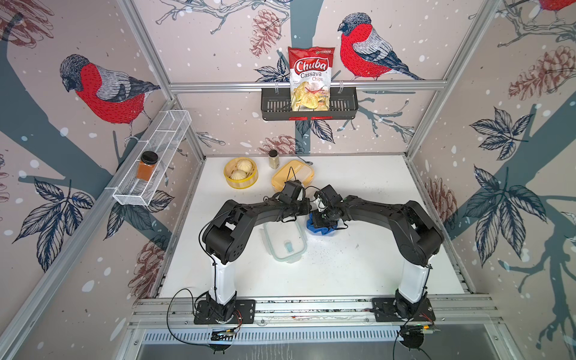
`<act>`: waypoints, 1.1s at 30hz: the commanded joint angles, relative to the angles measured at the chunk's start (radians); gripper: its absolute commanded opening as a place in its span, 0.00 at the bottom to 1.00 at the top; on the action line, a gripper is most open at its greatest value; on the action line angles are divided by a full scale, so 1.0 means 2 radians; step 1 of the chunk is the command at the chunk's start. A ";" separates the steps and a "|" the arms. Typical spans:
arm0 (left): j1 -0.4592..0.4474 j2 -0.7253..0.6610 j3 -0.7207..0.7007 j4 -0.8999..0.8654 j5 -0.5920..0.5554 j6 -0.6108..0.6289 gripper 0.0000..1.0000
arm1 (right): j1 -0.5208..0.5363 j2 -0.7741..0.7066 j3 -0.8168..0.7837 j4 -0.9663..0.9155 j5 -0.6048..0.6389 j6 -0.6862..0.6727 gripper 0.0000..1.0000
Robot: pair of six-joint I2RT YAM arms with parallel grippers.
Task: Wipe the insides of the lunch boxes
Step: Wipe the dirt inside the lunch box.
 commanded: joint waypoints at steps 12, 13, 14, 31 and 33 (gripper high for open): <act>0.012 -0.079 -0.006 -0.038 0.025 0.013 0.43 | -0.062 -0.034 -0.041 -0.125 0.080 -0.060 0.00; 0.015 -0.082 0.001 -0.044 0.028 0.019 0.47 | -0.063 -0.037 -0.043 -0.125 0.075 -0.067 0.00; 0.017 -0.081 0.013 -0.053 0.028 0.029 0.50 | -0.064 -0.040 -0.046 -0.122 0.070 -0.073 0.00; 0.015 0.013 0.113 -0.091 0.057 0.076 0.51 | -0.060 -0.095 -0.076 -0.118 0.021 -0.129 0.00; 0.012 0.012 0.112 -0.084 0.058 0.080 0.51 | -0.058 -0.089 -0.073 -0.126 0.016 -0.136 0.00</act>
